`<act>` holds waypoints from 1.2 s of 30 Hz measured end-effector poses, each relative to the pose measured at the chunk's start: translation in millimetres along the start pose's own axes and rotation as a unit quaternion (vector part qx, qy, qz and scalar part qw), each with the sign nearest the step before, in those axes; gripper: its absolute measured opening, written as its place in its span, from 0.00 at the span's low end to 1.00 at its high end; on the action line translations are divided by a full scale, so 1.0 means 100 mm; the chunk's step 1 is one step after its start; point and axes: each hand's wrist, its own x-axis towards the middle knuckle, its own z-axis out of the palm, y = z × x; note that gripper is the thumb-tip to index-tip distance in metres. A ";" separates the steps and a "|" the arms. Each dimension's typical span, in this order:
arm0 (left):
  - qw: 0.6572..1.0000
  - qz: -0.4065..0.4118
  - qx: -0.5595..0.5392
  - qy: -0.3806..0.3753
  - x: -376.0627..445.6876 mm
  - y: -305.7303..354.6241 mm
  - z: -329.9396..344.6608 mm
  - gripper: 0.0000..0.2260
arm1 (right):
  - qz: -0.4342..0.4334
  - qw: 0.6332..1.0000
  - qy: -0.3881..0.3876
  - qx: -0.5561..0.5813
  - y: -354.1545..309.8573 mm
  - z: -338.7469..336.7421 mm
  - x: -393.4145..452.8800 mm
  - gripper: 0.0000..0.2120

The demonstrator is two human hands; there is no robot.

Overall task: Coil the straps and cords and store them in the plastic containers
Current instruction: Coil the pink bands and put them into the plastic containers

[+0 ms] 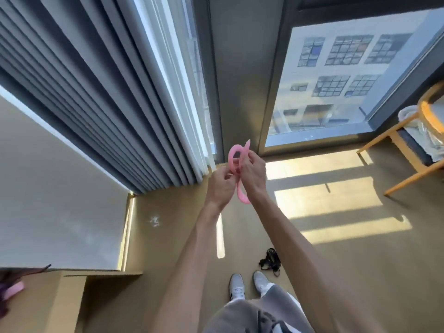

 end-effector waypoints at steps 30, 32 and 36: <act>0.764 -0.114 -0.188 0.606 -1.72 -0.43 -1.80 0.06 | -0.126 0.694 -0.651 -0.281 0.00 1.57 -1.09 0.15; 0.739 -0.136 -0.186 0.633 -1.95 -0.66 -1.89 0.09 | -0.152 0.657 -0.662 -0.329 0.07 1.77 -1.37 0.13; 0.720 -0.159 -0.149 0.659 -2.54 -1.01 -2.16 0.11 | -0.204 0.594 -0.669 -0.397 0.27 2.17 -2.06 0.15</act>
